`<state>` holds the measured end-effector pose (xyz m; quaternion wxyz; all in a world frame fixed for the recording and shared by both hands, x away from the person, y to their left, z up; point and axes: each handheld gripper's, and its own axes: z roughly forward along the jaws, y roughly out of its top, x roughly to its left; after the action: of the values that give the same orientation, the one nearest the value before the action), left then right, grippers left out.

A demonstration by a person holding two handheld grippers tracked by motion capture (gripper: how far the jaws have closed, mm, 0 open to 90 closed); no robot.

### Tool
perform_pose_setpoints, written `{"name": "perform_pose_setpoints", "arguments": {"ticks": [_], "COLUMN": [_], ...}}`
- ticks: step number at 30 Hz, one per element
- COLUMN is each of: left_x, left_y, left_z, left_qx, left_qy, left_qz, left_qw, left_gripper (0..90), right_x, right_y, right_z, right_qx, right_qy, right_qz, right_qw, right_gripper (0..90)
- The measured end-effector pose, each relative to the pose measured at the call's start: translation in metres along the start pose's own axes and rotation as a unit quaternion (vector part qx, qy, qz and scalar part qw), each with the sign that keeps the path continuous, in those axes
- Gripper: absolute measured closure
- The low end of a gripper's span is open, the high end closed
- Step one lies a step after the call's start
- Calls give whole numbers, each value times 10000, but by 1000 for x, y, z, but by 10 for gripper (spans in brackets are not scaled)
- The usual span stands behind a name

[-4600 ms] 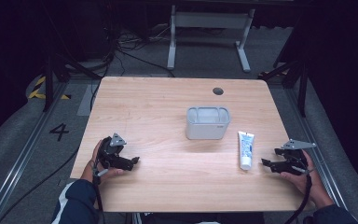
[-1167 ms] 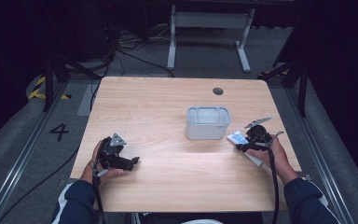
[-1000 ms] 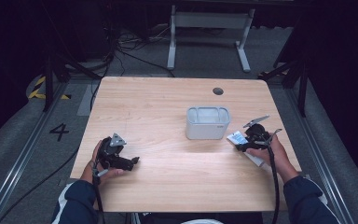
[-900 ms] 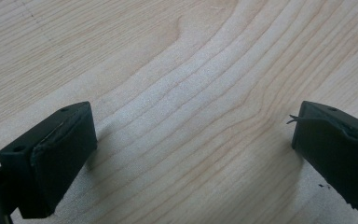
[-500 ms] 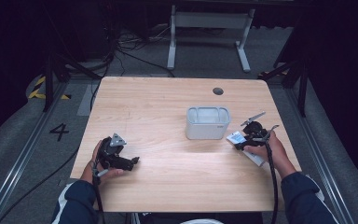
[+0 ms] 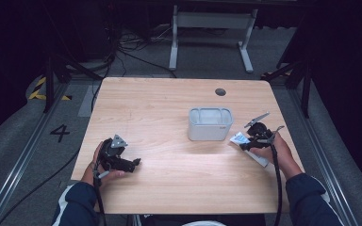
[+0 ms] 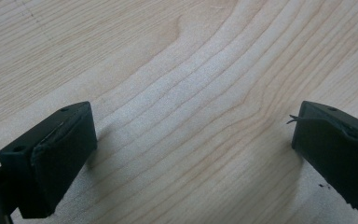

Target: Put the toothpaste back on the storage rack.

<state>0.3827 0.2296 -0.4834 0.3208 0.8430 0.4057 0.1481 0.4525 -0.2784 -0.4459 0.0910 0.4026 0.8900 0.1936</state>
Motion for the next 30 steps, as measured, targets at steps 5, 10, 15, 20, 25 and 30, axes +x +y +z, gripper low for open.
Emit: {"name": "perform_pose_setpoints", "arguments": {"ticks": [5, 10, 15, 20, 25, 30], "left_x": [0, 0, 0, 0, 0, 0], "left_y": [0, 0, 0, 0, 0, 0], "left_z": [0, 0, 0, 0, 0, 0], "left_qx": [2, 0, -7, -7, -4, -15], "left_qy": [0, -2, 5, 6, 5, 5], "left_qz": [1, 0, 1, 1, 2, -3], "left_qw": [10000, 10000, 10000, 10000, 10000, 10000], "left_gripper": [2, 2, 3, 3, 3, 3], "right_x": [1, -1, -6, -11, -14, -17], "right_y": [-2, -6, -11, -16, -20, -25], "right_z": [-4, -10, -21, -31, -40, -50], "right_qx": [-53, -200, -430, -637, -856, -1089], "right_qy": [46, 167, 190, 232, 259, 266], "right_qz": [-34, 1, 72, 121, 169, 210], "right_qw": [10000, 9997, 9989, 9976, 9959, 9935], "right_gripper": [642, 649, 652, 653, 654, 654]}}
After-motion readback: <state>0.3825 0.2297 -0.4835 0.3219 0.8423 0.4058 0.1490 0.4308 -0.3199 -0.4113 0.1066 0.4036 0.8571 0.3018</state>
